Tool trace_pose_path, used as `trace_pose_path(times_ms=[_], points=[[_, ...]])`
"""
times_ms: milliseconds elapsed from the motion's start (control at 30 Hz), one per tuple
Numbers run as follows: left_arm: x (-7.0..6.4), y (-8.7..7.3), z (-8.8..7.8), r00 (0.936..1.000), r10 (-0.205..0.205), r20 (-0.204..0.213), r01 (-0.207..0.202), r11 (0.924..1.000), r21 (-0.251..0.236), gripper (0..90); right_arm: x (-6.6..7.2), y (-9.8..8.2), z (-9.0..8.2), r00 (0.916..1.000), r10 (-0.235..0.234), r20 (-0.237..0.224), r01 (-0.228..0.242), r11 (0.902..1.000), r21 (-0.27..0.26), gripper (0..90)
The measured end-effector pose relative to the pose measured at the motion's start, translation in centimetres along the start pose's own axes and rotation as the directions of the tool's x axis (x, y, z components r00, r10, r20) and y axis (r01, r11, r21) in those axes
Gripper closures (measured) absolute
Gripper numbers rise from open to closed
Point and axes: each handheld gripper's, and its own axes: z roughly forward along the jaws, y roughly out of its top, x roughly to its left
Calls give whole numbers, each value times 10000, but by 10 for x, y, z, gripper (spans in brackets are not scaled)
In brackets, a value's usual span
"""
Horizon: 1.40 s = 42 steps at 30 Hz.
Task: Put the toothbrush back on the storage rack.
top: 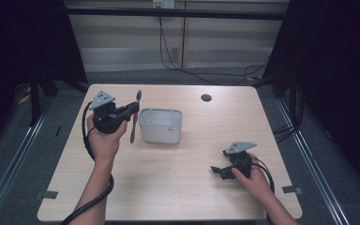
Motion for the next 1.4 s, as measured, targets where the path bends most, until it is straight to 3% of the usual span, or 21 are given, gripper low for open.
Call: trace_pose_path(times_ms=[933,1400], points=[[-1,28,15,9999,-87,-104,79,9967,-808,842,0,0,0,10000,-4,-1,4,10000,-2,139],[2,34,24,9998,-118,-171,103,9960,-883,842,0,0,0,10000,-3,0,3,10000,-2,139]])
